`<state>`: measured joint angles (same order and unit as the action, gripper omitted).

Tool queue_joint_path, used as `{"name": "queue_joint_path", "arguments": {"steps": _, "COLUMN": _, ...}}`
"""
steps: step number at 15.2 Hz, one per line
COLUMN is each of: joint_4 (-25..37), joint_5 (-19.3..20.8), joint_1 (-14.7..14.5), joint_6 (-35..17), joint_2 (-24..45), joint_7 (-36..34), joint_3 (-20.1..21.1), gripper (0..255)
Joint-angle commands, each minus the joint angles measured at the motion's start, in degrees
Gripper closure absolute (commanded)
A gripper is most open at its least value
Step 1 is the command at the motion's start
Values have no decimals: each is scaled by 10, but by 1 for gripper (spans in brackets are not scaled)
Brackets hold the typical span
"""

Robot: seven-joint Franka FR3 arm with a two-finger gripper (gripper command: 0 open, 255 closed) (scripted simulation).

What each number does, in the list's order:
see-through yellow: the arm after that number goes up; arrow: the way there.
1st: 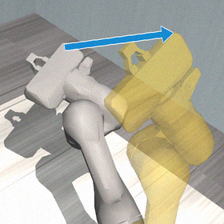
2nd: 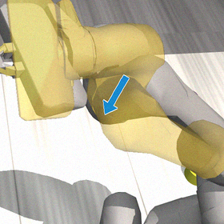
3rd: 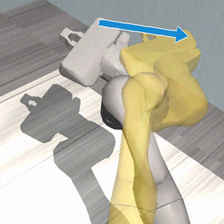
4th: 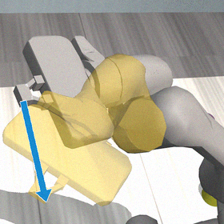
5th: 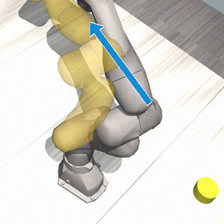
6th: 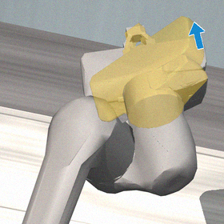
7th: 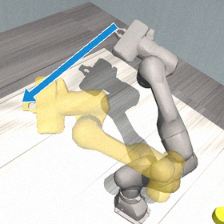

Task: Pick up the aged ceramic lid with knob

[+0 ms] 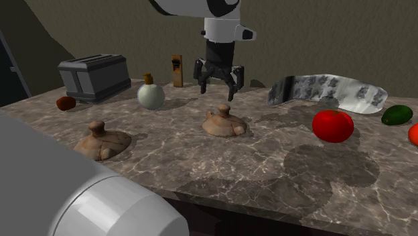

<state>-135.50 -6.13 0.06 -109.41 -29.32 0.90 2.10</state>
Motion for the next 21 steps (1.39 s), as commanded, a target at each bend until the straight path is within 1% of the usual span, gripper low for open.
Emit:
{"name": "queue_joint_path", "arguments": {"steps": 1, "joint_4": -3, "joint_5": 0, "joint_1": 1, "joint_6": -49, "joint_2": 29, "joint_7": -13, "joint_3": 8, "gripper": 0}}
{"name": "queue_joint_path", "arguments": {"steps": 5, "joint_4": 19, "joint_5": 6, "joint_1": 3, "joint_6": -129, "joint_2": 101, "joint_7": -46, "joint_3": 27, "gripper": 0}}
{"name": "queue_joint_path", "arguments": {"steps": 9, "joint_4": 54, "joint_5": 22, "joint_1": 6, "joint_6": -199, "joint_2": 177, "joint_7": -83, "joint_3": 42, "gripper": 0}}
{"name": "queue_joint_path", "arguments": {"steps": 17, "joint_4": 20, "joint_5": 23, "joint_1": 6, "joint_6": -262, "joint_2": 205, "joint_7": -84, "joint_3": 44, "gripper": 0}}
{"name": "queue_joint_path", "arguments": {"steps": 19, "joint_4": 20, "joint_5": 23, "joint_1": 6, "joint_6": -262, "joint_2": 205, "joint_7": -84, "joint_3": 44, "gripper": 0}}
{"name": "queue_joint_path", "arguments": {"steps": 20, "joint_4": 20, "joint_5": 23, "joint_1": 6, "joint_6": -262, "joint_2": 205, "joint_7": -84, "joint_3": 44, "gripper": 255}}
{"name": "queue_joint_path", "arguments": {"steps": 21, "joint_4": 20, "joint_5": 23, "joint_1": 6, "joint_6": -262, "joint_2": 205, "joint_7": -84, "joint_3": 44, "gripper": 255}}
